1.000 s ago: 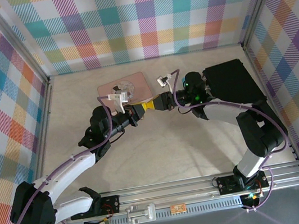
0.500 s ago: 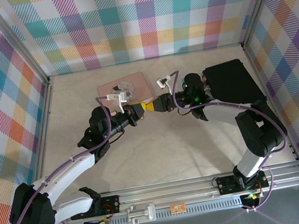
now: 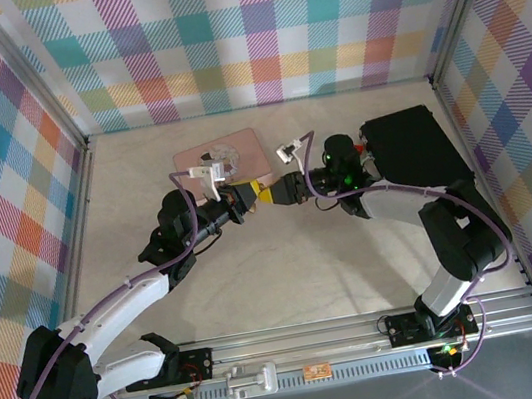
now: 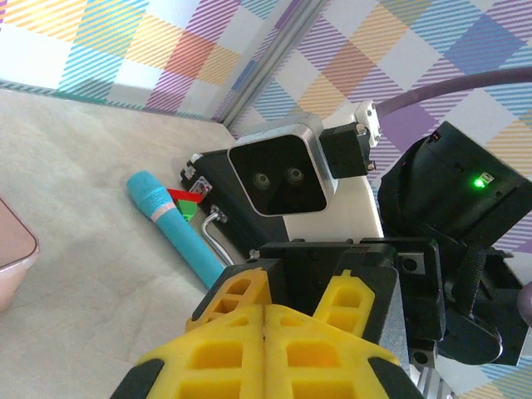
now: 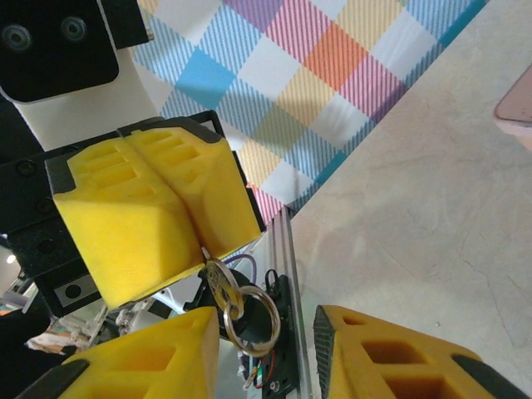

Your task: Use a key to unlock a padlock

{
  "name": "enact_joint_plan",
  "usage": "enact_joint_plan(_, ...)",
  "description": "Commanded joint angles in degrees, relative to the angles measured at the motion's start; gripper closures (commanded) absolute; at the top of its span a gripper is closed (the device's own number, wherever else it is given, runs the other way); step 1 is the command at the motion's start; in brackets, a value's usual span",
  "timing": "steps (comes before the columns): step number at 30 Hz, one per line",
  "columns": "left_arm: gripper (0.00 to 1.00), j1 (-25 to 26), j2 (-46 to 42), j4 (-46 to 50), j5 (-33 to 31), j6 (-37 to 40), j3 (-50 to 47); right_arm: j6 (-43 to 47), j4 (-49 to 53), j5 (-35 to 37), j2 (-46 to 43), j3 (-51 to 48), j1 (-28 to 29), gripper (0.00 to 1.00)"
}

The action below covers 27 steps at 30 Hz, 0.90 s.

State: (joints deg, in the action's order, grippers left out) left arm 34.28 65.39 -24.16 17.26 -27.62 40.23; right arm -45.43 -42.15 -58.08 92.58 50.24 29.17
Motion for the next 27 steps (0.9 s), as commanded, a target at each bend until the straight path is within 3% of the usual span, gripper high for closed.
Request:
enact_joint_plan(1,1.00,-0.44,-1.62,-0.98,-0.91,0.21,-1.03,2.43,0.71,0.84,-3.25,-0.76,-1.30,0.63)
enact_joint_plan(15,1.00,-0.47,1.50,-4.69,1.97,-2.52,-1.12,-1.59,-5.72,-0.43,0.09,0.37,-0.27,0.70)
enact_joint_plan(27,1.00,-0.44,0.79,-4.49,1.30,-3.39,-2.14,-2.09,-8.38,0.09,0.98,0.08,-0.24,1.00)
